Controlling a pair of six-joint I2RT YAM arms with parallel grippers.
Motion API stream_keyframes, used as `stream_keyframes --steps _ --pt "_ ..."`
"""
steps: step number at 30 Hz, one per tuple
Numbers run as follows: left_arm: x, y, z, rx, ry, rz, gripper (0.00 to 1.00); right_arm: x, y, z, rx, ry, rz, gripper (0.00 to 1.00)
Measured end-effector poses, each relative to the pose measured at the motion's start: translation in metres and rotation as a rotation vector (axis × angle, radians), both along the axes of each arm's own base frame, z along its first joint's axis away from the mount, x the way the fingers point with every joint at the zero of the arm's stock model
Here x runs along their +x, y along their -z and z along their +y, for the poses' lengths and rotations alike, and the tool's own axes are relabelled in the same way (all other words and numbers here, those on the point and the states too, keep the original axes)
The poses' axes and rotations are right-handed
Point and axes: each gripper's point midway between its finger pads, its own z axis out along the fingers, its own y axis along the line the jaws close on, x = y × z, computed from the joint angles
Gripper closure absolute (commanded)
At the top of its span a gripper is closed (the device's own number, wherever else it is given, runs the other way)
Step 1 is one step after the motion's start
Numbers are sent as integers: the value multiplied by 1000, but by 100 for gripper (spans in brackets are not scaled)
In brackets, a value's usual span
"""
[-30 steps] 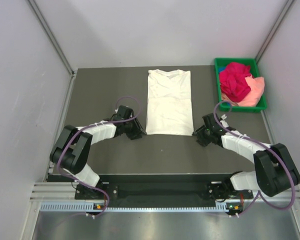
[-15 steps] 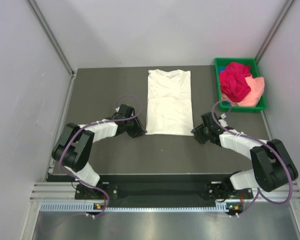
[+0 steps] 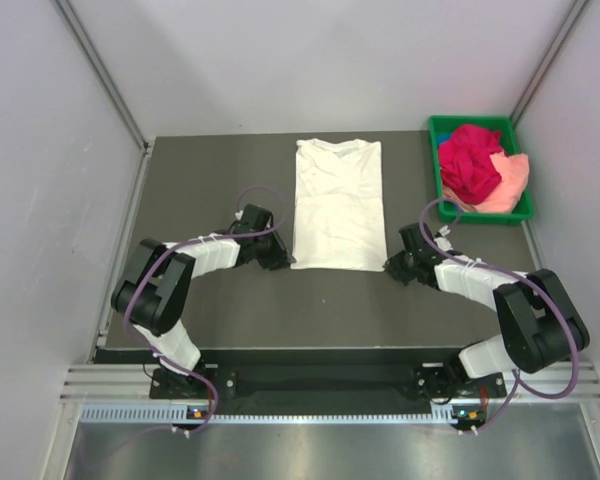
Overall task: Fold and stack the t-shirts
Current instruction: Fold the tshirt
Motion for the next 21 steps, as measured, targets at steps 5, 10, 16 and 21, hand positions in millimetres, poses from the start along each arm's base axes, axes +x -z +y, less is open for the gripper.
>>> stream_keyframes --steps 5,10,16,21 --pt "1 1 -1 17 2 -5 72 0 2 -1 -7 -1 1 100" --pt "3 -4 -1 55 5 -33 60 0 2 -1 -15 -16 -4 100" --pt "-5 -2 5 118 -1 -34 65 1 2 -1 -17 -26 -15 100" --pt "-5 -1 6 133 -6 -37 68 1 2 0 -21 -34 -18 100"
